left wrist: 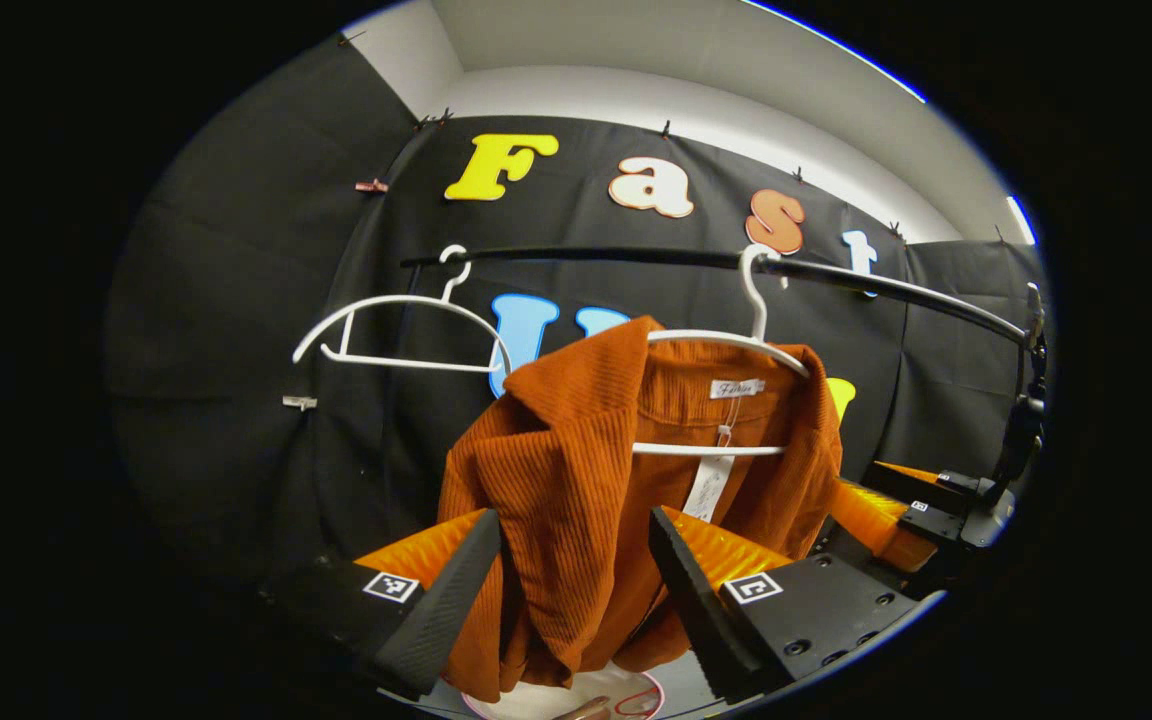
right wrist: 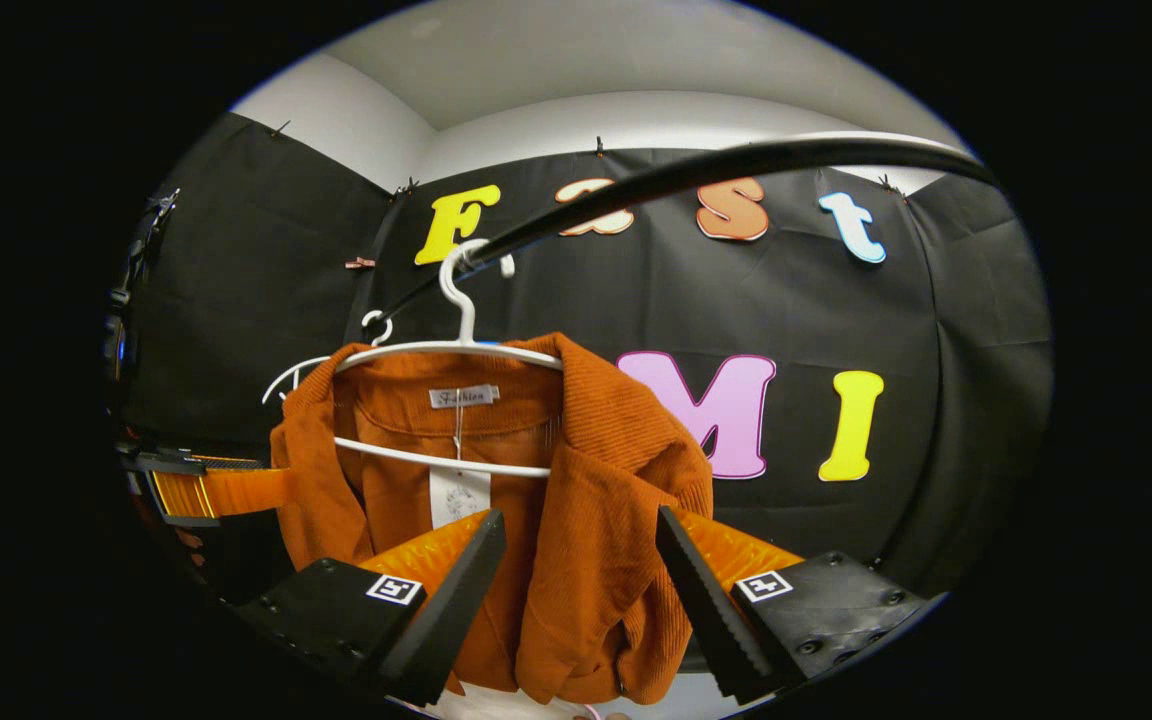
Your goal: Grasp the clothes on the hanger with both hands and then place them into the laundry hamper below.
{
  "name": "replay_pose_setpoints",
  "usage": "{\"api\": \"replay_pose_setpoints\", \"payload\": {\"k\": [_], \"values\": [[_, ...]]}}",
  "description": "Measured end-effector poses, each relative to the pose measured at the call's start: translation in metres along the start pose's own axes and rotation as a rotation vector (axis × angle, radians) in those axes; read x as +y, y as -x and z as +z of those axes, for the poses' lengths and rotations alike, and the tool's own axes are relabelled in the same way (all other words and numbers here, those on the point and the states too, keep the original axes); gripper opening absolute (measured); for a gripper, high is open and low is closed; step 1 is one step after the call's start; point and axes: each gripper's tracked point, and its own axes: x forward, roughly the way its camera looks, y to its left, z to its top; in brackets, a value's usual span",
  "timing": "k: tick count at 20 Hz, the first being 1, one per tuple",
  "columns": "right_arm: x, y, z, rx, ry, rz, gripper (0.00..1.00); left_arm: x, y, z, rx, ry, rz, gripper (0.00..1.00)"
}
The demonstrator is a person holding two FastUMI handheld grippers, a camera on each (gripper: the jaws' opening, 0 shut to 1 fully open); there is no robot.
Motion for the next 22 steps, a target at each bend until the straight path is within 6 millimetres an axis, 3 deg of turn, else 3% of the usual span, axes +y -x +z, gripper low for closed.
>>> {"api": "replay_pose_setpoints", "payload": {"k": [3,6,10,15,17,20,21,22], "values": [[-0.008,-0.011,-0.018,0.040,-0.026,0.013,0.98,0.013,-0.021,-0.021,0.039,0.027,0.030,0.95],[-0.017,-0.020,-0.038,0.089,-0.021,0.029,0.98,0.011,-0.033,-0.037,0.070,0.086,-0.002,0.95],[-0.023,-0.026,-0.052,0.111,-0.027,0.059,0.98,-0.006,-0.046,-0.041,0.071,0.140,-0.053,0.95],[0.004,-0.044,-0.057,0.119,-0.058,0.133,0.98,-0.037,-0.060,-0.043,0.083,0.112,-0.077,0.95],[0.014,-0.058,-0.055,0.105,-0.067,0.142,0.98,-0.037,-0.065,-0.040,0.067,0.097,-0.044,0.95],[0.007,-0.086,-0.060,0.095,-0.024,0.103,0.99,-0.027,-0.069,-0.028,0.021,0.091,-0.005,0.92],[-0.003,-0.092,-0.061,0.093,0.007,0.081,0.84,-0.020,-0.072,-0.022,0.004,0.097,0.014,0.91],[-0.008,-0.096,-0.063,0.098,0.024,0.083,0.70,-0.012,-0.074,-0.018,-0.009,0.105,0.034,0.76]]}}
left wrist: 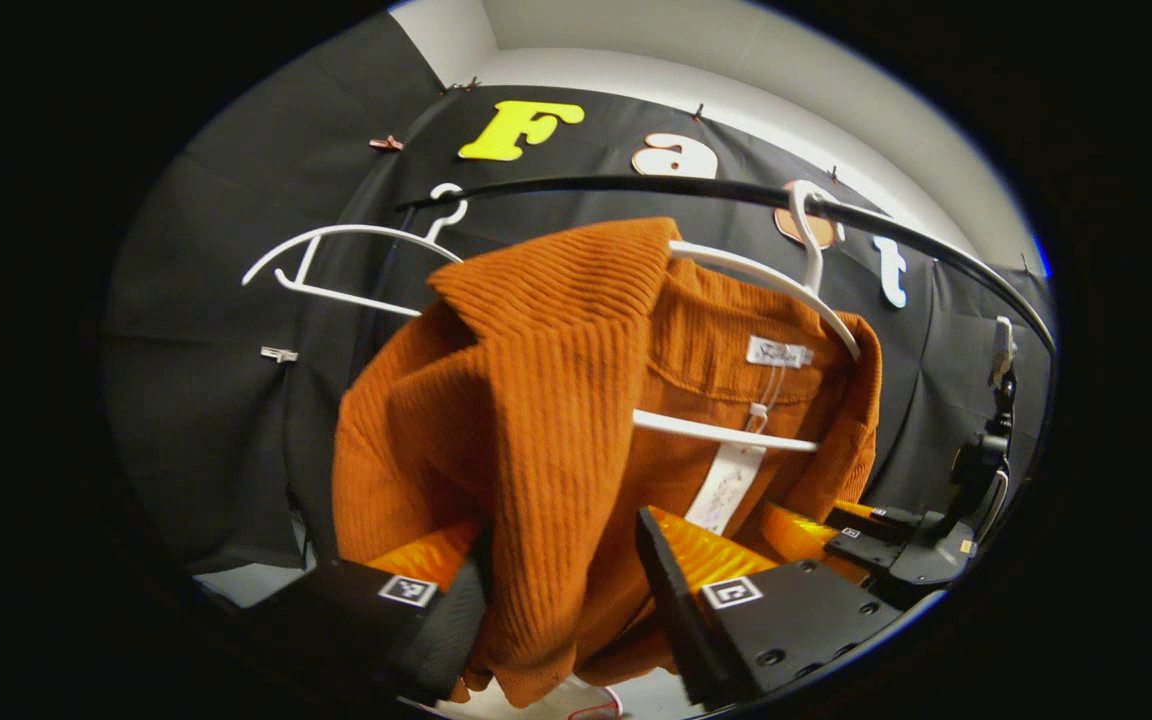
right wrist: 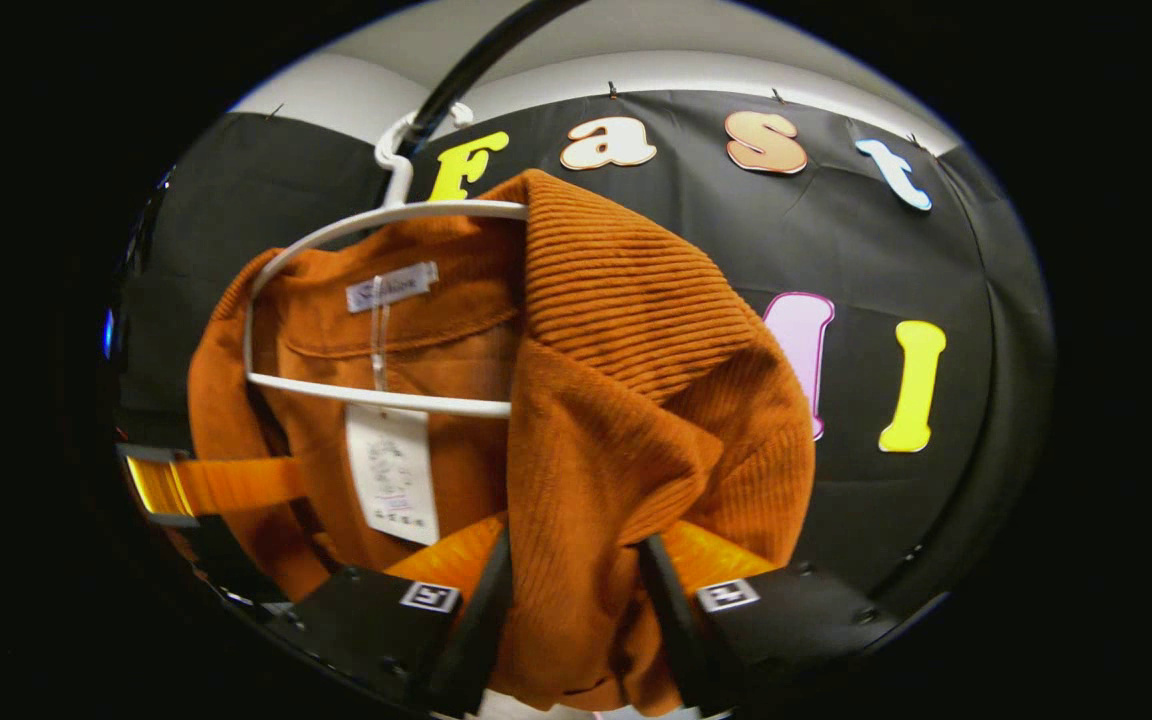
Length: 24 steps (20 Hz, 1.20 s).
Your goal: Grasp the clothes on the hanger with both hands and then place them into the laundry hamper below.
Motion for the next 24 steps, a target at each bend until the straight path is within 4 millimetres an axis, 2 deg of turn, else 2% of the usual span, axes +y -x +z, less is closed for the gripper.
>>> {"api": "replay_pose_setpoints", "payload": {"k": [3,4,7,10,15,16,17,18,21,23,24], "values": [[-0.013,0.001,0.005,-0.006,-0.014,0.014,0.19,0.027,0.001,0.007,0.009,-0.017,0.082,0.29],[-0.021,0.004,0.008,-0.016,-0.015,0.006,0.19,0.032,0.005,0.009,0.012,-0.036,0.106,0.13],[-0.051,0.010,0.024,-0.063,-0.034,-0.011,0.19,0.050,0.009,0.022,-0.009,-0.076,0.157,0.11],[-0.091,0.015,0.033,-0.091,-0.078,-0.067,0.18,0.066,0.016,0.043,-0.043,-0.066,0.206,0.10],[-0.125,0.016,0.069,-0.177,-0.119,-0.129,0.19,0.088,0.035,0.083,-0.120,-0.124,0.300,0.10],[-0.132,0.016,0.080,-0.202,-0.113,-0.142,0.14,0.089,0.039,0.094,-0.143,-0.143,0.313,0.10],[-0.139,0.016,0.092,-0.229,-0.111,-0.154,0.14,0.092,0.042,0.107,-0.164,-0.166,0.325,0.10],[-0.146,0.015,0.104,-0.258,-0.114,-0.165,0.18,0.095,0.041,0.120,-0.189,-0.187,0.334,0.10],[-0.157,0.006,0.130,-0.320,-0.109,-0.184,0.18,0.101,0.034,0.149,-0.235,-0.216,0.321,0.10],[-0.157,-0.004,0.130,-0.307,-0.068,-0.185,0.18,0.101,0.021,0.162,-0.246,-0.241,0.296,0.08],[-0.156,-0.010,0.128,-0.297,-0.046,-0.176,0.18,0.103,0.012,0.164,-0.245,-0.268,0.290,0.10]]}}
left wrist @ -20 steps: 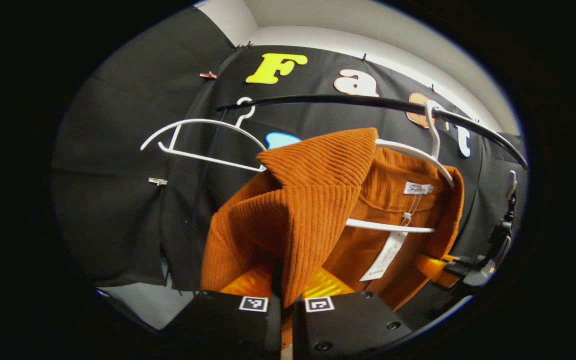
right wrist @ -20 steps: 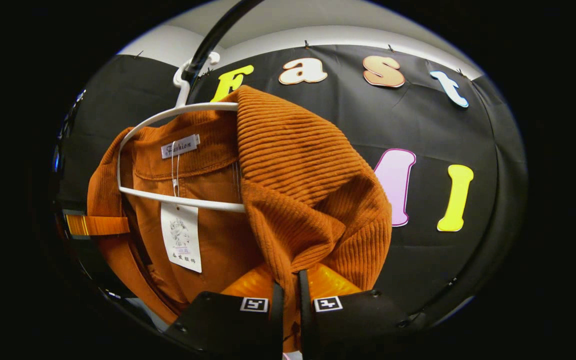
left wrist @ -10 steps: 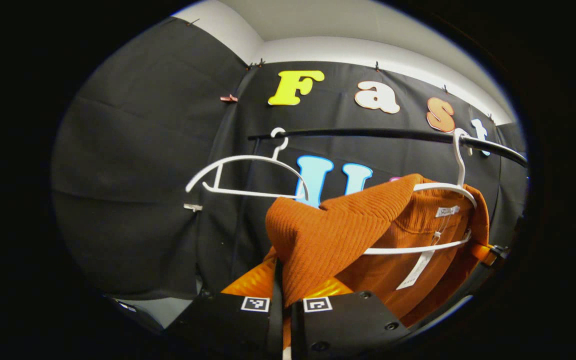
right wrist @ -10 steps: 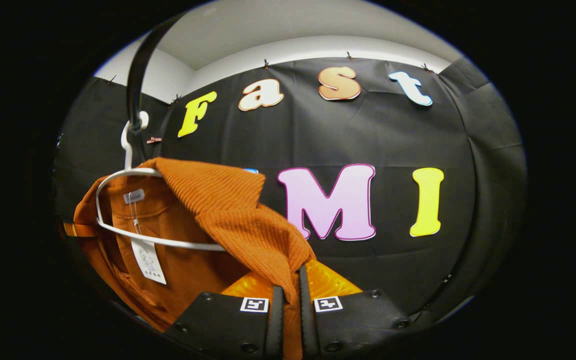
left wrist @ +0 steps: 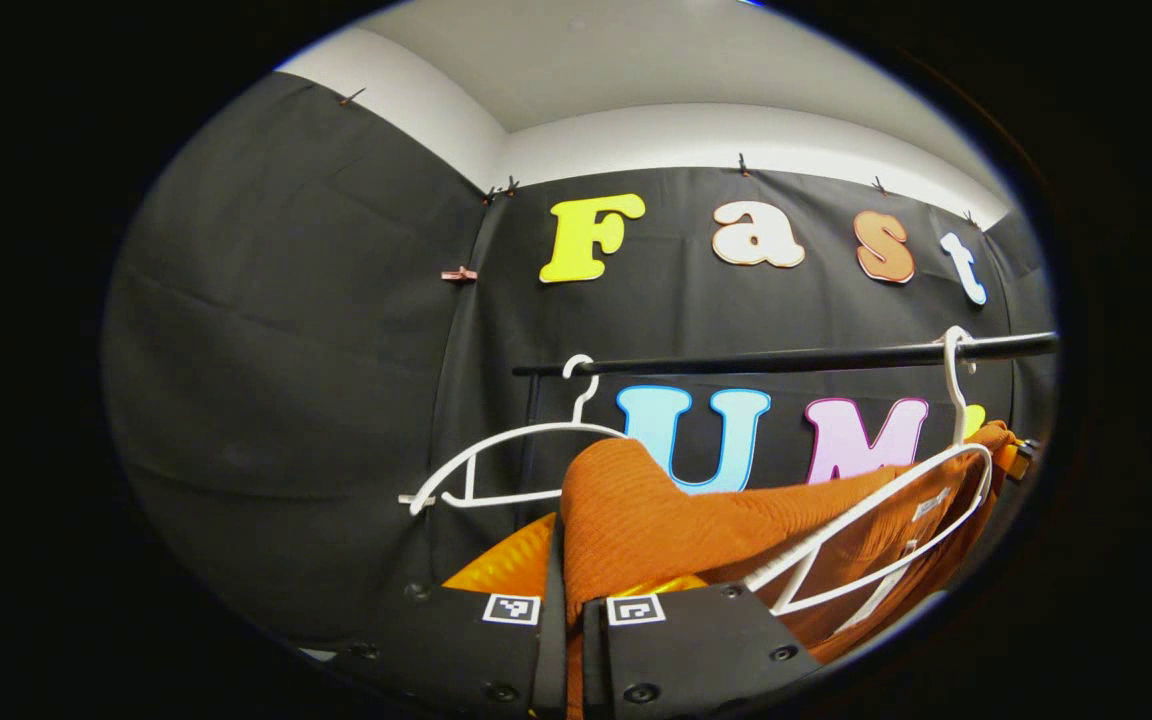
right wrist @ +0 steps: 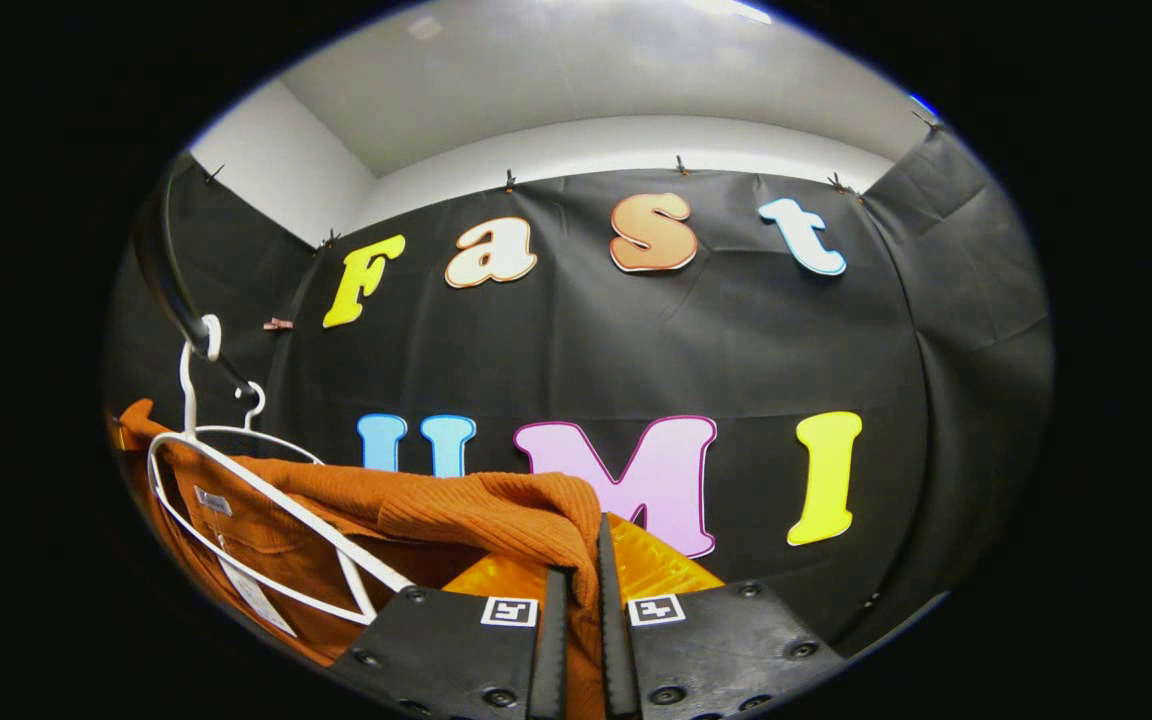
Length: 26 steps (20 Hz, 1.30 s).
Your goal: Grasp the clothes on the hanger with both hands and then place them into the laundry hamper below.
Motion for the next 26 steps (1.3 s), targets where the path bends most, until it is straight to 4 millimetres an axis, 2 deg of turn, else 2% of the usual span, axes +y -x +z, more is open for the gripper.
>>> {"api": "replay_pose_setpoints", "payload": {"k": [1,2,3,5,9,10,11,15,17,19,23,26], "values": [[0.001,-0.005,-0.005,0.012,0.010,0.008,0.14,-0.001,-0.008,-0.003,0.000,-0.031,-0.010,0.08],[0.000,-0.009,-0.014,0.030,0.009,0.010,0.18,-0.001,-0.017,-0.010,0.011,-0.053,-0.022,0.10],[-0.001,-0.012,-0.025,0.052,0.001,0.010,0.18,-0.001,-0.024,-0.023,0.040,-0.060,-0.032,0.10],[0.000,-0.013,-0.043,0.091,-0.016,0.014,0.18,-0.001,-0.026,-0.052,0.105,-0.046,-0.039,0.10],[0.004,-0.006,-0.079,0.171,0.003,0.020,0.19,-0.001,-0.014,-0.093,0.193,-0.018,-0.023,0.10],[0.005,-0.004,-0.088,0.191,0.003,0.022,0.23,-0.001,-0.009,-0.104,0.222,-0.012,-0.016,0.10],[0.006,0.001,-0.096,0.210,0.003,0.024,0.19,0.000,-0.003,-0.114,0.242,-0.004,-0.011,0.10],[0.009,0.026,-0.134,0.303,-0.020,0.018,0.19,-0.002,0.024,-0.155,0.347,0.034,0.004,0.10],[0.021,0.043,-0.151,0.352,-0.047,0.043,0.19,-0.009,0.036,-0.171,0.395,0.035,-0.003,0.10],[0.040,0.058,-0.160,0.387,-0.044,0.084,0.19,-0.019,0.050,-0.180,0.425,0.023,-0.028,0.11],[0.087,0.085,-0.167,0.429,-0.020,0.188,0.19,-0.039,0.068,-0.191,0.464,0.024,-0.064,0.08],[0.120,0.104,-0.171,0.462,0.023,0.272,0.19,-0.053,0.082,-0.198,0.484,0.034,-0.096,0.12]]}}
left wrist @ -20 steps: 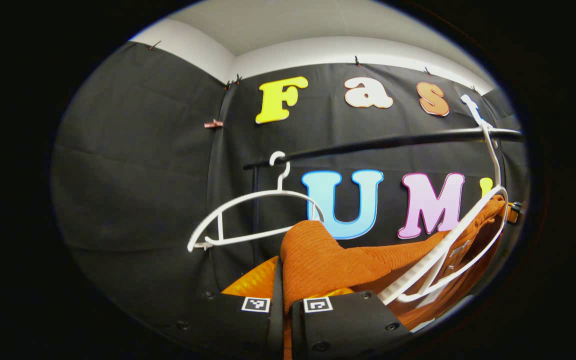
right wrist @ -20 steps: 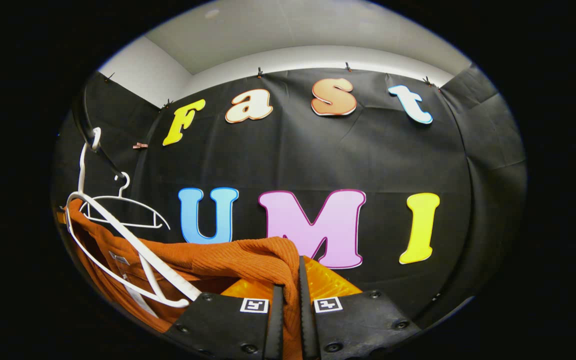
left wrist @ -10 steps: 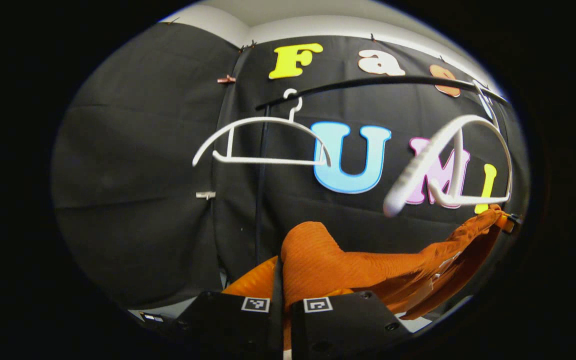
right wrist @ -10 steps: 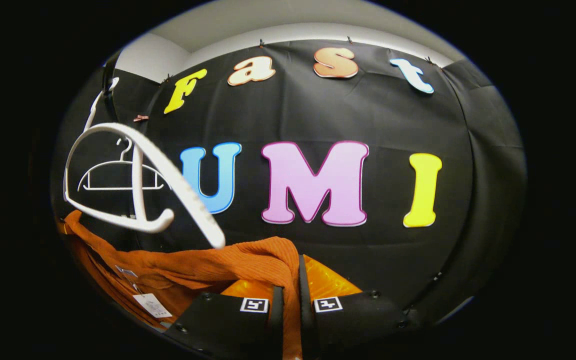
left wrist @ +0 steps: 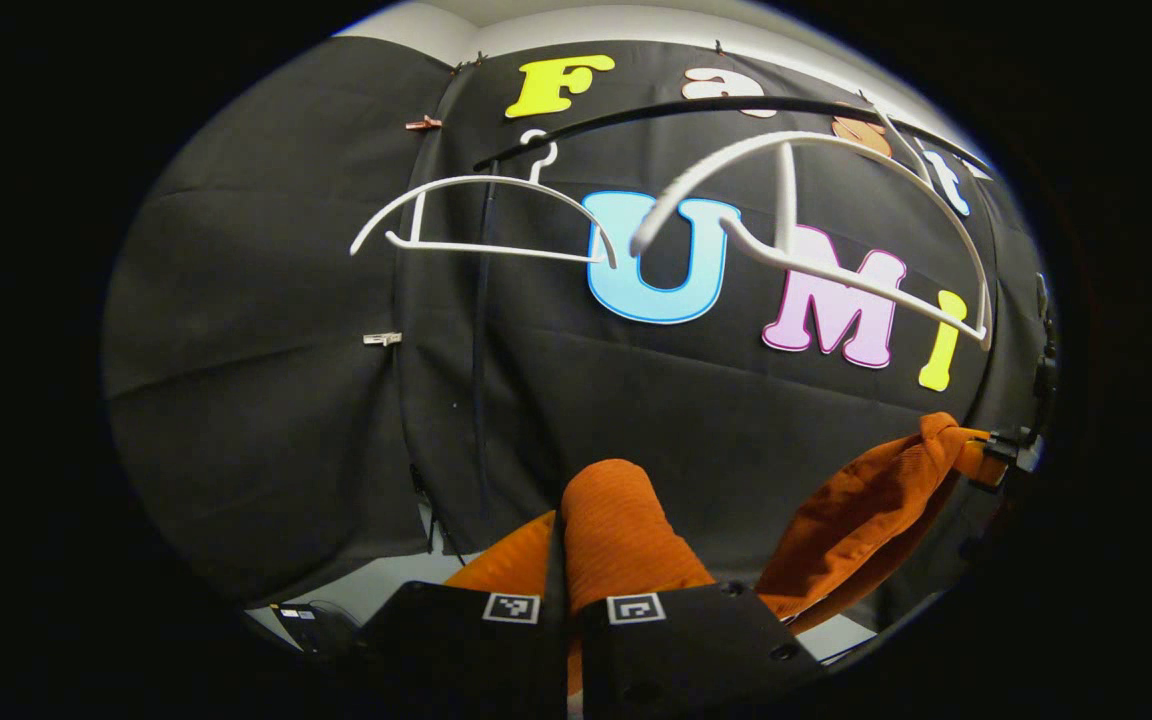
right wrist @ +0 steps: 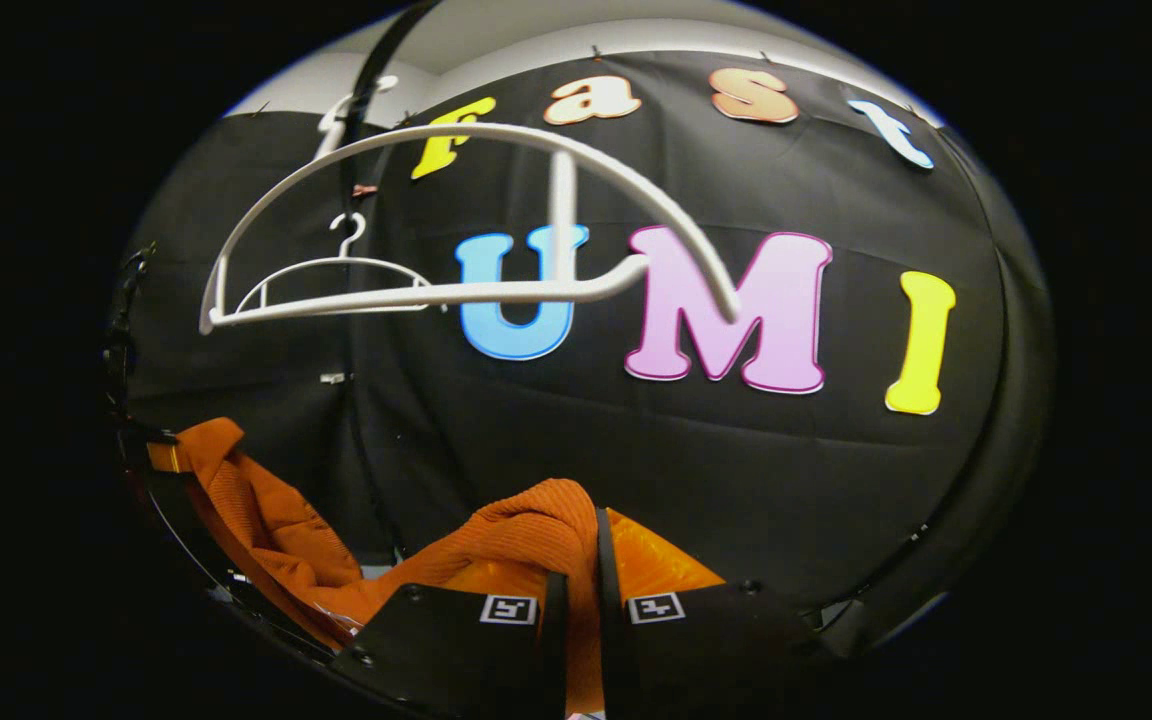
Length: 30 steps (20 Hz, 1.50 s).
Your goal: Grasp the clothes on the hanger with both hands and then place them into the laundry hamper below.
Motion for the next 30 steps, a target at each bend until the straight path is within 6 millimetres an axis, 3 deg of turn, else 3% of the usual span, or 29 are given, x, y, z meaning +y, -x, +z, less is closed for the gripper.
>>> {"api": "replay_pose_setpoints", "payload": {"k": [5,11,14,16,18,26,30], "values": [[0.070,0.015,0.001,0.017,-0.022,0.161,0.19,-0.039,0.007,-0.016,0.040,0.025,-0.093,0.10],[0.125,0.025,-0.002,0.049,-0.044,0.290,0.19,-0.103,0.011,-0.011,0.024,-0.017,-0.252,0.11],[0.134,0.029,-0.013,0.082,-0.051,0.312,0.19,-0.124,0.007,-0.015,0.042,-0.021,-0.300,0.10],[0.134,0.027,-0.027,0.141,-0.047,0.308,0.14,-0.136,0.004,-0.031,0.096,-0.029,-0.330,0.11],[0.132,0.029,-0.049,0.204,-0.044,0.299,0.19,-0.143,0.000,-0.051,0.150,-0.032,-0.346,0.10],[0.127,0.032,-0.126,0.474,-0.174,0.241,0.19,-0.150,-0.010,-0.130,0.471,0.125,-0.352,0.11],[0.131,0.030,-0.154,0.554,-0.190,0.241,0.19,-0.152,-0.011,-0.153,0.563,0.130,-0.333,0.11]]}}
